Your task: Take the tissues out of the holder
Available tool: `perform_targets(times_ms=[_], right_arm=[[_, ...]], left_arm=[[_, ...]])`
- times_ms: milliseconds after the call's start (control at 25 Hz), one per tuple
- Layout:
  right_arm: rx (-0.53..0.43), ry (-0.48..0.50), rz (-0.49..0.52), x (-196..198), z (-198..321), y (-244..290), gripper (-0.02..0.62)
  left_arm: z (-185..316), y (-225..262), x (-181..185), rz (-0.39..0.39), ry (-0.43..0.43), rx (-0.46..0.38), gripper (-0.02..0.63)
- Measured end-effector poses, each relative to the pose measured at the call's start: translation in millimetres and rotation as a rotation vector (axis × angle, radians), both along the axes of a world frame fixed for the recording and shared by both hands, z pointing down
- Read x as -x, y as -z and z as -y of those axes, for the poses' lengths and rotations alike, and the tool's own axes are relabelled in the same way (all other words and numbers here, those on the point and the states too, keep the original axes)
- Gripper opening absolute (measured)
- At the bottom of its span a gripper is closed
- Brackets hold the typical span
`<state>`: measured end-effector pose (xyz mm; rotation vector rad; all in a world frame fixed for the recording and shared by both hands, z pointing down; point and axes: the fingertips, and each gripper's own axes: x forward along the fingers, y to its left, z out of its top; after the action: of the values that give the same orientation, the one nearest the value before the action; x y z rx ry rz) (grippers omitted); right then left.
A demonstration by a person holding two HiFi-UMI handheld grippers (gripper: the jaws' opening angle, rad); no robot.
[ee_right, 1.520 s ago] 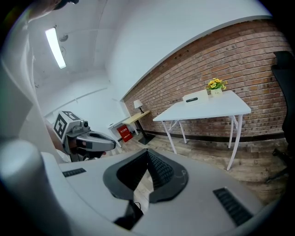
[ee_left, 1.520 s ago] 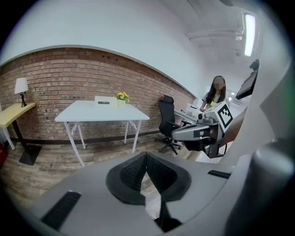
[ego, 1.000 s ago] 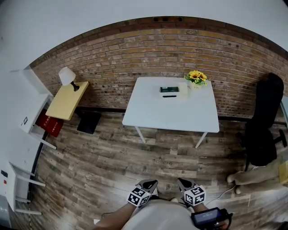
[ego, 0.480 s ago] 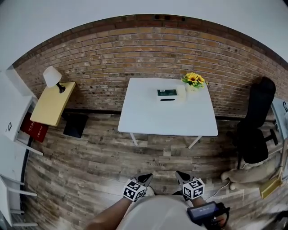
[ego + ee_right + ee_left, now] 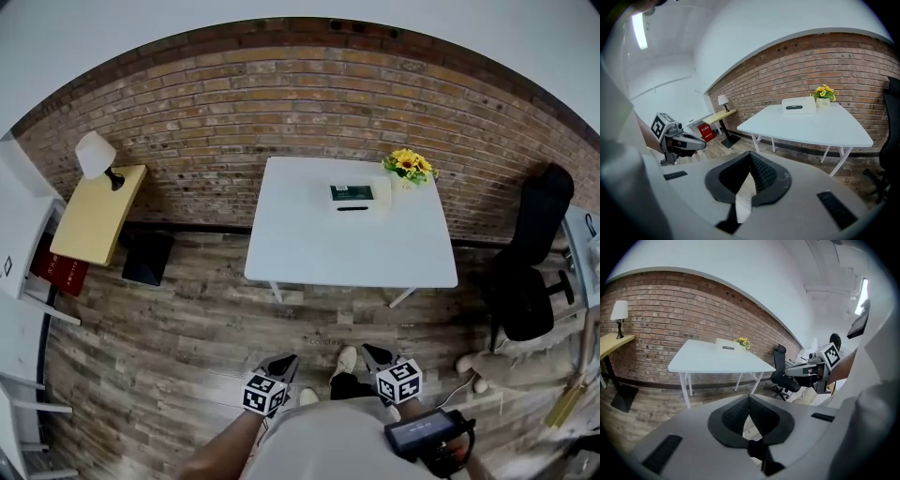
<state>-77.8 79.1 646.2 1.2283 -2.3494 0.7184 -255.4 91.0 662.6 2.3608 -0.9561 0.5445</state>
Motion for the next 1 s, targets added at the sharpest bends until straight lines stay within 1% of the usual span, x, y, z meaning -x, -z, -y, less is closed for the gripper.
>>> perform_targets(times_ms=[240,480,640,840,1000], right_arm=[[0.010,0.053,0.020,17.7,46.9,-11.2,0.006],[-0.007,0.117,0.050,23.7,104.4,-4.6,0.006],[-0.004,0.125,0.067,6.6,132.8,-4.9,0.006],[-0.003,0.117,0.082,-24.3,165.8,-4.5,0.006],[-0.005,0.098,0.113,-38.8,183.9,-5.0,0.006]], left_arm=[[31.4,-5.5,10.8,0.022,0.045,0.020,0.008],[78.1,-0.1,2.2,0.060,0.053,0.026,0.008],[113.1,5.8,-18.7,0.076,0.051,0.024,0.008],[151.1,12.8,-61.0,0.087,-0.005,0.021,0.008],[176.5,14.2,-78.1,0.098,-0.015,0.023,0.008]])
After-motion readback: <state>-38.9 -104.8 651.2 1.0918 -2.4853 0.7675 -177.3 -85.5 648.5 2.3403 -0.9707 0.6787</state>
